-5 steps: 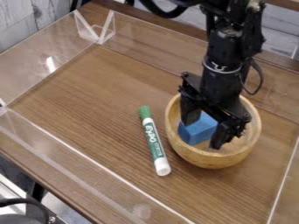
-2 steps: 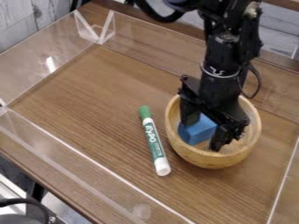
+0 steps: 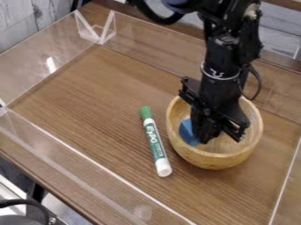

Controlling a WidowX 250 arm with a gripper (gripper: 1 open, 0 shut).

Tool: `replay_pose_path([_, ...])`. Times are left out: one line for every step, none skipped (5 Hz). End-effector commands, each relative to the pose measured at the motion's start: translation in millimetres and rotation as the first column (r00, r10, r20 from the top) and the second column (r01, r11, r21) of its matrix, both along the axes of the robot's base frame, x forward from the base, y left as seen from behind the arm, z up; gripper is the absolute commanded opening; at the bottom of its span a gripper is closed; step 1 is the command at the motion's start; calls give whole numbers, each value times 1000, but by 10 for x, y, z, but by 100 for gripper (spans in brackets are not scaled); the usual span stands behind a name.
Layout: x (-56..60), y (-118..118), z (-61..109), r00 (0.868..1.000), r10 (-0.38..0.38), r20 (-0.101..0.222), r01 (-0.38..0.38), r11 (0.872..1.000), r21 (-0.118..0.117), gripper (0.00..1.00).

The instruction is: Remove the blue block from inside the brown bowl and put it on the table

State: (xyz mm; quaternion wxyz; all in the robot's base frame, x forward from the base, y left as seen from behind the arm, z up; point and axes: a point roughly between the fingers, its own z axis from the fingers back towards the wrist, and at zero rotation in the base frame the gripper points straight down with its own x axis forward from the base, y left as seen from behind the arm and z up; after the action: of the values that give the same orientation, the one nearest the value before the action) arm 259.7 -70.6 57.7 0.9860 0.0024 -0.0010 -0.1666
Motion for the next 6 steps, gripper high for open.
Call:
replay_pose_path([66, 30, 226, 998, 6, 58, -5, 1000, -15, 0])
replay_pose_path([62, 63, 334, 998, 16, 62, -15, 1000, -15, 0])
replay_pose_path([66, 144, 616, 994, 53, 91, -53, 999, -8, 0])
replay_pose_path([81, 280, 915, 986, 113, 119, -113, 994, -3, 0])
replay_pose_path([51, 291, 859, 985, 114, 133, -116, 993, 8, 100])
replay_pose_path([28, 263, 783, 984, 108, 139, -111, 994, 10, 100])
